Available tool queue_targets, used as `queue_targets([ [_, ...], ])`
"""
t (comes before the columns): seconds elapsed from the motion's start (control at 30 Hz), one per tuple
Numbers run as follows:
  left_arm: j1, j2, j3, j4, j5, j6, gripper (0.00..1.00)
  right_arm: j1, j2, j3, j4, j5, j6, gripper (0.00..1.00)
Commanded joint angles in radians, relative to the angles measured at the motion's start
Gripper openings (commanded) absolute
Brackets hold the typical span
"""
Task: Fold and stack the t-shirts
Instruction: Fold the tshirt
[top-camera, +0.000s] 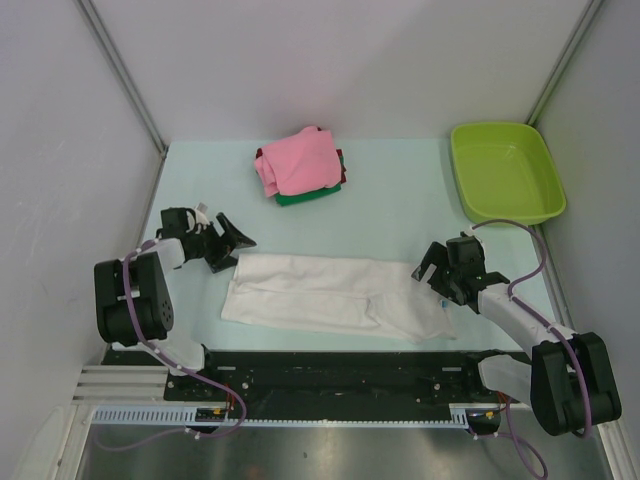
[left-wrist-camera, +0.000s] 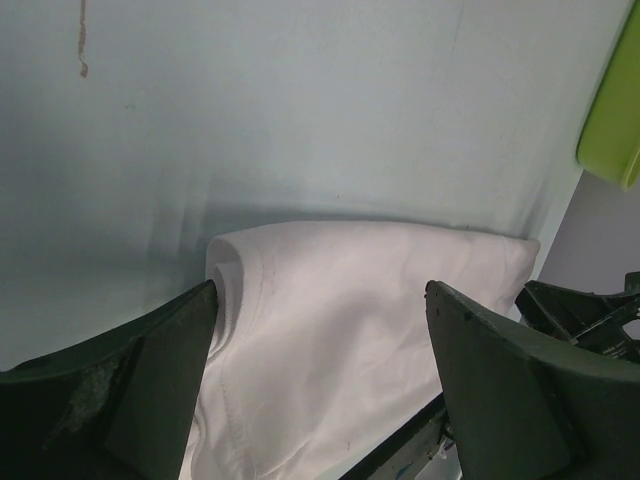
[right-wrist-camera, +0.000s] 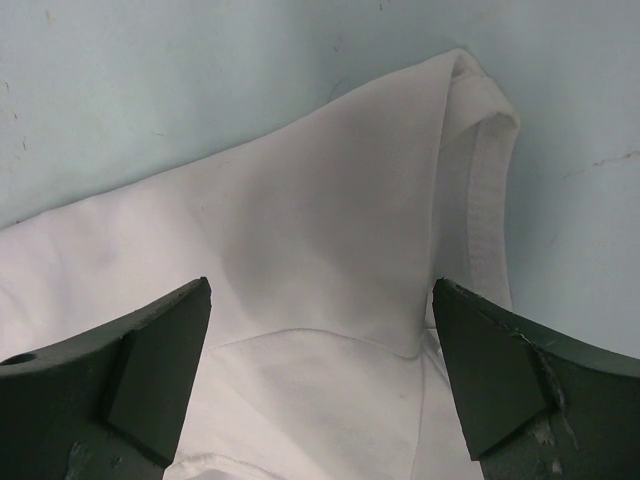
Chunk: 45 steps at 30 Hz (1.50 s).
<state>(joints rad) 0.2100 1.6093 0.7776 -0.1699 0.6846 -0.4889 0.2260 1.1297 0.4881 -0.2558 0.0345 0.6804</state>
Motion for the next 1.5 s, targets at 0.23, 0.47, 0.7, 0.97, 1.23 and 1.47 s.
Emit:
queue_targets([
  [0.23,0.022,-0.068,-0.005,-0.006,0.043,0.032,0.89,0.010,-0.002,-0.003,0.021,-0.005,0.010,0.97],
  [0.47,0.025,-0.061,-0.014,0.000,0.046,0.030,0.89,0.016,-0.001,-0.003,0.018,0.002,0.013,0.97],
  [0.7,0.023,-0.043,-0.031,0.036,0.075,0.013,0.88,0.022,0.002,-0.003,0.021,0.004,0.016,0.98],
  [0.97,0.023,0.001,0.009,0.072,0.102,-0.027,0.88,0.027,0.016,-0.017,0.038,0.002,0.018,0.97],
  [1.23,0.026,0.083,0.069,0.090,0.105,-0.051,0.88,0.026,0.033,-0.020,0.053,-0.001,0.018,0.97],
  [1.47,0.031,0.120,0.120,0.092,0.119,-0.068,0.88,0.027,0.047,-0.023,0.064,-0.001,0.015,0.97],
])
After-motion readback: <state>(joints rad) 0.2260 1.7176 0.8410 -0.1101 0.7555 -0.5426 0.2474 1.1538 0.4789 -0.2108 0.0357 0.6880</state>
